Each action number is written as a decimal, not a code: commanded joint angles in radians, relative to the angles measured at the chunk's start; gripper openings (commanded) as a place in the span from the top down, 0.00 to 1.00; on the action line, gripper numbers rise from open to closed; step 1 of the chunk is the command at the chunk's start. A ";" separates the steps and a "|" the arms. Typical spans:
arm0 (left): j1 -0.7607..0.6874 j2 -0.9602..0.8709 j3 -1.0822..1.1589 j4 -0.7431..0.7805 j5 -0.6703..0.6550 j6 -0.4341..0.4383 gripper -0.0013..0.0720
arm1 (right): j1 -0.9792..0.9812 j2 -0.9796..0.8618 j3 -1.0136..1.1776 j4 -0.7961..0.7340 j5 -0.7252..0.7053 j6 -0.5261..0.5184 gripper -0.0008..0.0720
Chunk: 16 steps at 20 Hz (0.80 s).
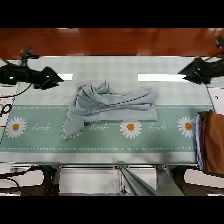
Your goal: Fold the shirts.
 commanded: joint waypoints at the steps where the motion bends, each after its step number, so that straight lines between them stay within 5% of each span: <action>1: 0.131 0.039 -0.122 0.051 -0.116 -0.031 0.29 | -0.121 0.108 -0.216 -0.004 -0.006 -0.064 0.43; 6: 0.116 0.002 -0.378 0.011 -0.097 0.081 0.29 | -0.122 0.137 -0.519 0.040 -0.054 -0.177 0.42; 16: -0.073 -0.098 -0.395 -0.005 0.027 0.080 0.29 | -0.122 0.137 -0.541 0.069 -0.066 -0.182 0.43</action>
